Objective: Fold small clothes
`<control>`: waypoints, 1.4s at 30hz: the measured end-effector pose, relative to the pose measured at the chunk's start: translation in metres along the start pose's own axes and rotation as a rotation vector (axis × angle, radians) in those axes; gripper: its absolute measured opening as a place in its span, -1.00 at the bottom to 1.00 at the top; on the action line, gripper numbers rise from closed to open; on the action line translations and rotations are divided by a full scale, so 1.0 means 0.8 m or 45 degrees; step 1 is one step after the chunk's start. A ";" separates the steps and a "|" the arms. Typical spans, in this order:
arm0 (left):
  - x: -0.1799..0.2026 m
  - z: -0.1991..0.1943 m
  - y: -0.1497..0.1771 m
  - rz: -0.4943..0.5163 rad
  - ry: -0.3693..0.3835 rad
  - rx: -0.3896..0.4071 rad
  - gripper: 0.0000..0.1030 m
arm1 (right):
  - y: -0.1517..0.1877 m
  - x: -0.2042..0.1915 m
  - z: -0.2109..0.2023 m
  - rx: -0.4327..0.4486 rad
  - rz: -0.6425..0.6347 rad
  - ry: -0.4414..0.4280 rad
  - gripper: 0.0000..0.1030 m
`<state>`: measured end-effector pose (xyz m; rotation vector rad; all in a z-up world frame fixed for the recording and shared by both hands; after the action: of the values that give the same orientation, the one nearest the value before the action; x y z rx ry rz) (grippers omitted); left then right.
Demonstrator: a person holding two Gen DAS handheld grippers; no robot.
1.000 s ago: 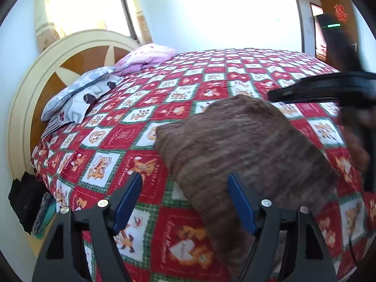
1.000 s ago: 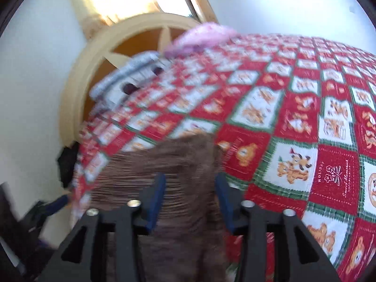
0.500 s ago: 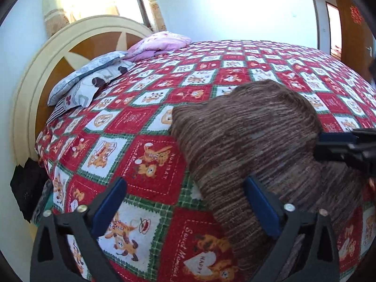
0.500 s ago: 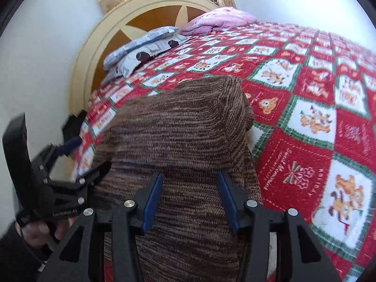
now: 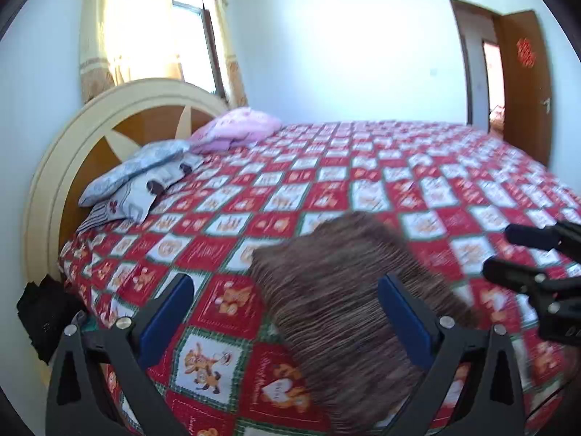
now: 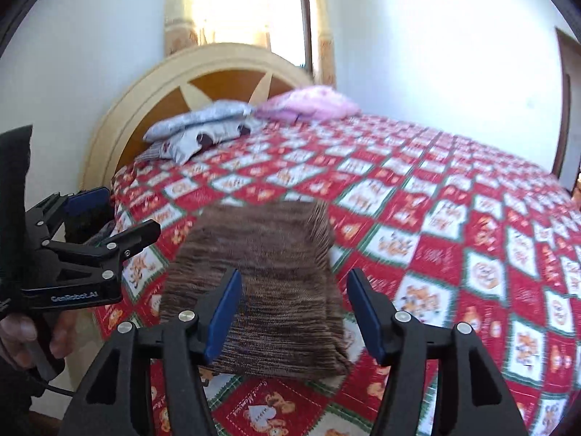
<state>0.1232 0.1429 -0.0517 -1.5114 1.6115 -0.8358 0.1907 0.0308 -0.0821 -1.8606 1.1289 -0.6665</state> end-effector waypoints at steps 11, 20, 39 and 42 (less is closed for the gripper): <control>0.012 -0.047 -0.025 0.011 0.019 0.143 1.00 | -0.019 0.008 -0.062 0.178 0.087 0.110 0.24; 0.007 -0.046 -0.024 -0.018 0.010 0.135 1.00 | -0.018 0.004 -0.068 0.187 0.083 0.116 0.27; 0.012 -0.049 -0.025 -0.018 0.025 0.125 1.00 | -0.017 -0.004 -0.078 0.211 0.051 0.121 0.28; 0.014 -0.050 -0.024 -0.020 0.027 0.126 1.00 | -0.018 -0.006 -0.083 0.234 0.041 0.129 0.28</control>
<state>0.0982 0.1287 -0.0161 -1.4518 1.5525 -0.9290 0.1436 0.0131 -0.0364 -1.6662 1.1201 -0.8253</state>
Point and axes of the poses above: each gripper's, at about its wrist camera, not at the fingertips, and z roughly the way its jaws point, x to its right, y to its underside, the point moved 1 cm from there along z, roughly the way its jaws point, and after that the axes turned 6 degrees about y, right-handed, at the moved point
